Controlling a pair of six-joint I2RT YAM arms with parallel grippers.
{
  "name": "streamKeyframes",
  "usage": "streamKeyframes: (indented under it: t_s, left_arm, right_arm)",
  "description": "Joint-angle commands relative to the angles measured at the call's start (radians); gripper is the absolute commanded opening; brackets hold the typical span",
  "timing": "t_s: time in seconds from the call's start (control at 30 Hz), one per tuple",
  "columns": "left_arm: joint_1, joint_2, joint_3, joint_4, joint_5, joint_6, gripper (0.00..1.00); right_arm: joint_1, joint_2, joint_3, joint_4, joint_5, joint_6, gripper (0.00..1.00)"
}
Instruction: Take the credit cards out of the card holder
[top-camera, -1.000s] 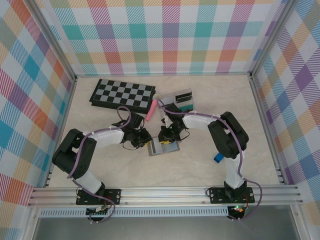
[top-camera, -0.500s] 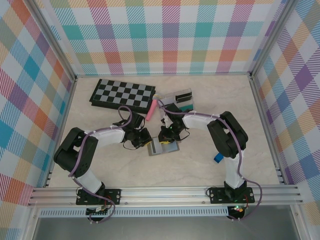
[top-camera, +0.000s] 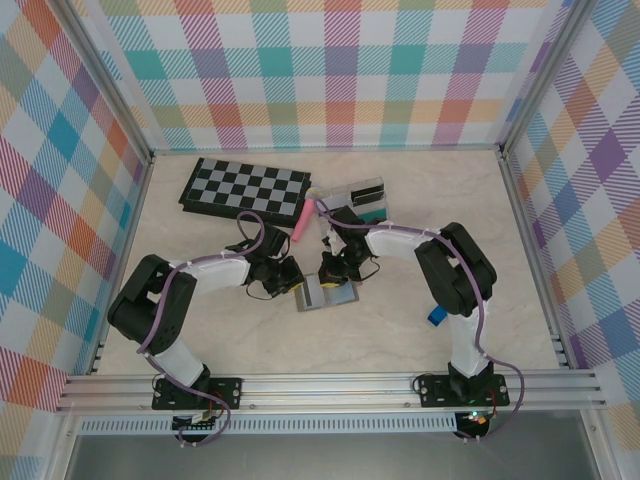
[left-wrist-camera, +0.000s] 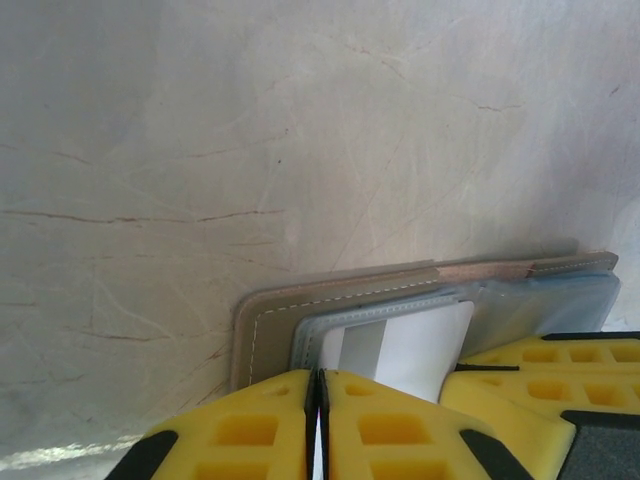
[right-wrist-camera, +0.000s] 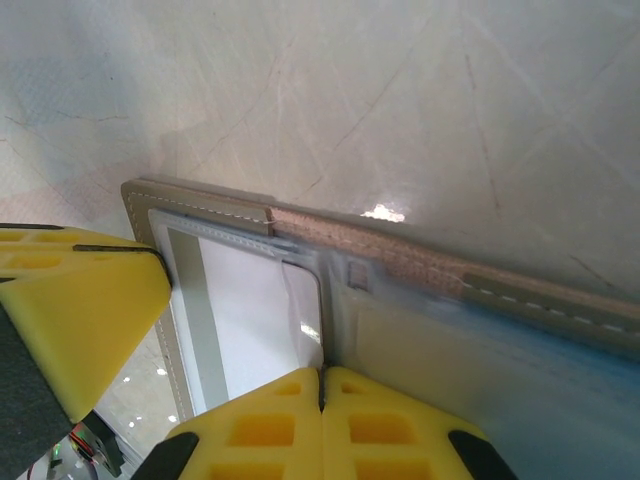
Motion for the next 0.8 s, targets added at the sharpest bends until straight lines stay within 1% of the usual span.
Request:
streamKeyframes:
  t_s: [0.0, 0.13, 0.17, 0.27, 0.37, 0.5, 0.63, 0.7, 0.77]
  left_arm:
    - [-0.010, 0.002, 0.014, -0.079, -0.029, 0.027, 0.13]
    - [-0.010, -0.003, 0.019, -0.078, -0.032, 0.036, 0.14]
    - [-0.010, -0.003, 0.019, -0.110, -0.033, 0.038, 0.14]
    - [-0.010, -0.004, 0.021, -0.111, -0.035, 0.038, 0.14]
    - [-0.010, -0.011, 0.023, -0.117, -0.039, 0.044, 0.13]
    - [-0.008, -0.052, 0.026, -0.131, -0.052, 0.062, 0.13]
    - [-0.009, -0.084, 0.023, -0.077, 0.011, 0.066, 0.13]
    - [-0.012, -0.086, 0.017, -0.018, 0.056, 0.058, 0.13]
    - [-0.018, -0.084, 0.015, 0.003, 0.077, 0.048, 0.13]
  right_arm:
    - [-0.006, -0.054, -0.023, 0.021, 0.034, -0.018, 0.05]
    - [-0.012, -0.071, -0.036, 0.028, 0.048, -0.018, 0.04]
    - [-0.012, -0.072, -0.038, 0.031, 0.050, -0.017, 0.04]
    - [-0.011, -0.072, -0.042, 0.028, 0.061, -0.015, 0.04]
    - [-0.013, -0.078, -0.048, 0.020, 0.088, -0.008, 0.04]
    - [-0.015, -0.076, -0.047, 0.011, 0.082, -0.012, 0.06]
    - [-0.015, -0.062, -0.035, 0.007, 0.048, -0.026, 0.10]
    - [-0.015, -0.054, -0.025, 0.001, 0.038, -0.039, 0.10]
    - [-0.015, -0.051, -0.018, -0.005, 0.038, -0.050, 0.09]
